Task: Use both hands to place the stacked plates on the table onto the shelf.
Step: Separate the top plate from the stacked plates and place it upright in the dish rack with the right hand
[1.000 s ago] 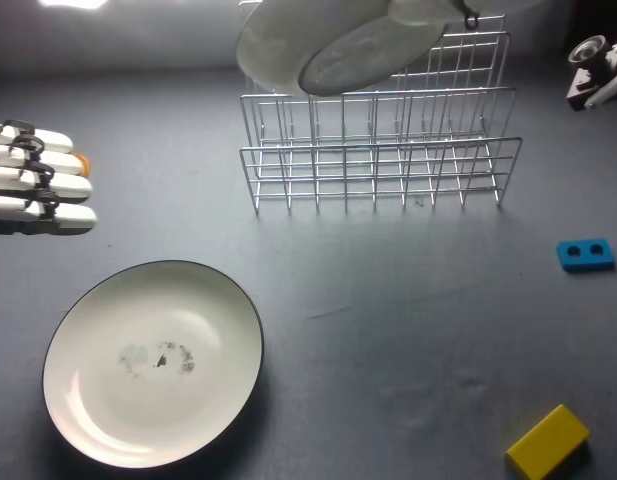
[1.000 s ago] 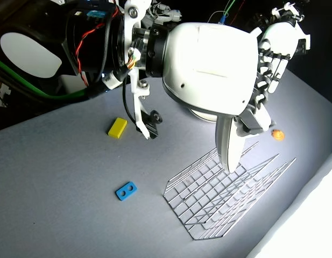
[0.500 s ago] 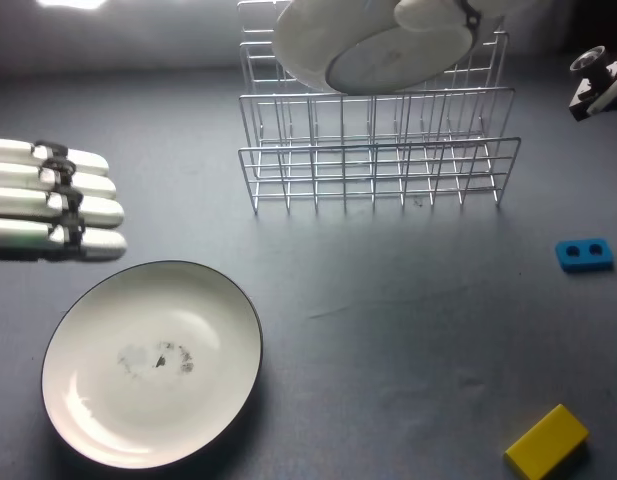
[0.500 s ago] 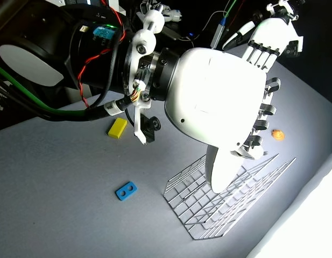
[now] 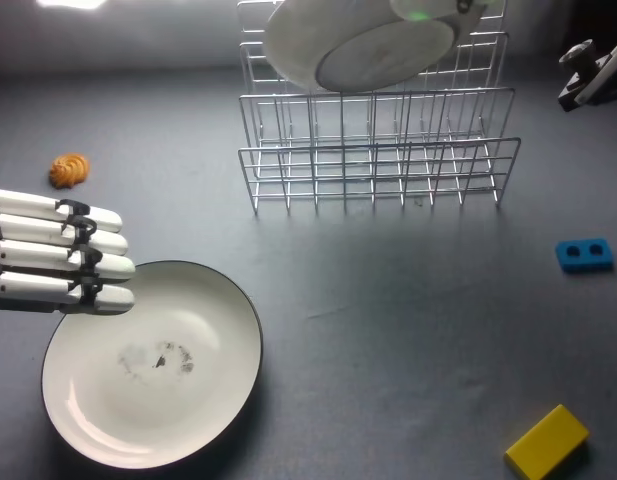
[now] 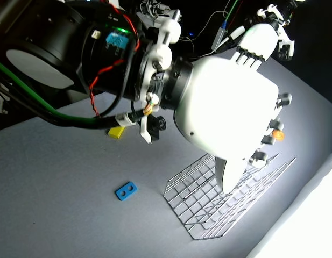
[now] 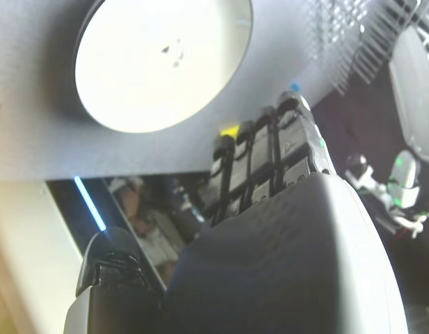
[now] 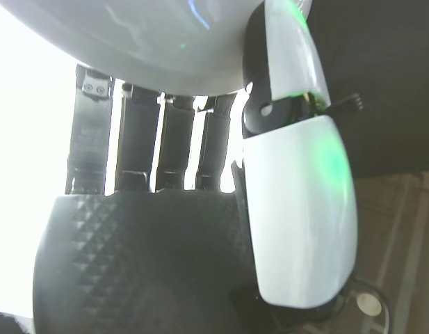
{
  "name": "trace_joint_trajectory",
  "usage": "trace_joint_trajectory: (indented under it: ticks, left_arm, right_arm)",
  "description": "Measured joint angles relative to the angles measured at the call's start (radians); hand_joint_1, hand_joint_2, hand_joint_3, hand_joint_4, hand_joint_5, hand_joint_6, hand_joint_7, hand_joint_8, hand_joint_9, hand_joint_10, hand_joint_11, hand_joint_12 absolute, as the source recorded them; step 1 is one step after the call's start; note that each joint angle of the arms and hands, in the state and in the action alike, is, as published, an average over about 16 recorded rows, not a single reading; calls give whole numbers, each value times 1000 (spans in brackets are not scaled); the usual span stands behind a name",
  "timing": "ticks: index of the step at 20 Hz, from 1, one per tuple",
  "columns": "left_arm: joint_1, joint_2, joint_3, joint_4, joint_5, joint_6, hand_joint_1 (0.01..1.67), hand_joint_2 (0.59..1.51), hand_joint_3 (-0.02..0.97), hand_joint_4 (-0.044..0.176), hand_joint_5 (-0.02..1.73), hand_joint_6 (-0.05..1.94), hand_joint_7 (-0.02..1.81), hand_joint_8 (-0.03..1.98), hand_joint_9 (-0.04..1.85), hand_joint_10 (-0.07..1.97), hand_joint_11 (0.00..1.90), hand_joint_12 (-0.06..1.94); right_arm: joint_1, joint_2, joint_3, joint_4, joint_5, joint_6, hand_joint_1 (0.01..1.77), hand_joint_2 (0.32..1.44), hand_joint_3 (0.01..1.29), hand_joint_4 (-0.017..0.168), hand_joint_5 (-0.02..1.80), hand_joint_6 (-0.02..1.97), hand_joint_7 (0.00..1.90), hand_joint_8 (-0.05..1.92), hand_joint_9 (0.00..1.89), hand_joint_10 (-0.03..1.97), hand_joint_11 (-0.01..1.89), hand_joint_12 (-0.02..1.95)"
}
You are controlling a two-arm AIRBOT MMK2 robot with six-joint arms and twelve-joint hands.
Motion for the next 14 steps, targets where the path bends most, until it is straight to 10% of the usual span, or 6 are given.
trace_joint_trajectory:
  ticks: [14]
  left_arm:
    - [52, -25, -30, -7, 131, 2, 17, 1144, 7, 0, 74, 14, 43, 4, 18, 13, 17, 9]
  right_arm:
    - [-53, -109, 174, 103, -72, 1, 1219, 1016, 11, 24, 968, 864, 1070, 849, 1225, -5, 770, 968]
